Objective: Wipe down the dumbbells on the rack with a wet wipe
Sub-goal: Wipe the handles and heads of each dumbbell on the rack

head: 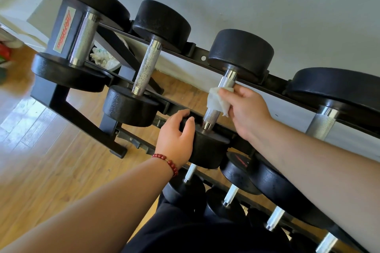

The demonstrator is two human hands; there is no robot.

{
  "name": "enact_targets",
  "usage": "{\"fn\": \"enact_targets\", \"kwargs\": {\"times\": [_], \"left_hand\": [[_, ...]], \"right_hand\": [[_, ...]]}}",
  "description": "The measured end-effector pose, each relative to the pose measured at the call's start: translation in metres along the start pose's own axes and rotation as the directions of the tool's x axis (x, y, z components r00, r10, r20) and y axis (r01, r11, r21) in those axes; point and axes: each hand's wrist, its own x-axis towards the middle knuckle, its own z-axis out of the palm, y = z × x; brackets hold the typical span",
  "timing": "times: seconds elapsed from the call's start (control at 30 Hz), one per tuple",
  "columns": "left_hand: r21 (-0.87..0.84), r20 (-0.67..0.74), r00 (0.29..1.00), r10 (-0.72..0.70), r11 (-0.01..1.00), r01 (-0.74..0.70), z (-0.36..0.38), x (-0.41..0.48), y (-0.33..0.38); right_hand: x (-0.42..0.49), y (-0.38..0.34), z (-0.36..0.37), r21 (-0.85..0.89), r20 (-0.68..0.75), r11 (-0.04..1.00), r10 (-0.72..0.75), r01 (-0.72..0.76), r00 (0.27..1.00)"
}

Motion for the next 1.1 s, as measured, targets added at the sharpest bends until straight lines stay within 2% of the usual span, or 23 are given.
{"fn": "enact_targets", "kwargs": {"times": [0.07,0.2,0.33,0.43,0.53,0.63,0.73,0.83,1.0,1.1], "left_hand": [[-0.004,-0.001,1.0,0.004,1.0,-0.004,0.0,0.0,0.0],[-0.004,0.009,1.0,0.001,1.0,-0.001,0.0,-0.001,0.001],[-0.006,0.007,1.0,-0.003,1.0,0.003,0.0,0.0,0.0],[-0.001,0.011,1.0,-0.003,1.0,0.003,0.001,-0.001,0.0],[0.003,0.018,1.0,-0.004,1.0,0.004,0.0,0.0,0.0],[0.005,0.008,1.0,0.001,1.0,-0.001,0.001,0.0,0.0],[0.008,0.009,1.0,0.006,1.0,-0.006,0.001,0.0,0.0],[0.009,0.012,1.0,0.01,1.0,-0.01,0.001,0.0,-0.001],[0.001,0.009,1.0,0.013,1.0,-0.013,0.0,0.0,-0.001],[0.009,0.01,1.0,0.011,1.0,-0.012,0.0,0.0,0.0]], "right_hand": [[-0.002,0.001,0.003,0.09,-0.014,0.996,0.01,-0.009,1.0],[-0.008,0.002,0.003,0.05,0.02,0.996,0.069,-0.07,0.997],[0.001,-0.017,0.003,0.208,-0.05,0.978,0.032,-0.021,0.998],[-0.009,-0.004,0.005,0.093,-0.005,0.993,0.067,-0.067,0.998],[-0.015,0.003,0.002,0.086,0.073,0.987,0.132,-0.138,0.989],[-0.009,-0.004,0.004,0.14,0.002,0.986,0.092,-0.091,0.996],[-0.013,0.009,0.01,0.062,-0.048,0.997,0.056,-0.053,0.997],[-0.014,0.013,0.009,-0.013,-0.028,0.996,0.09,-0.09,0.996],[-0.009,0.0,0.005,0.078,-0.014,0.995,0.056,-0.055,0.998],[-0.018,0.01,0.008,0.055,0.057,0.989,0.135,-0.138,0.989]]}}
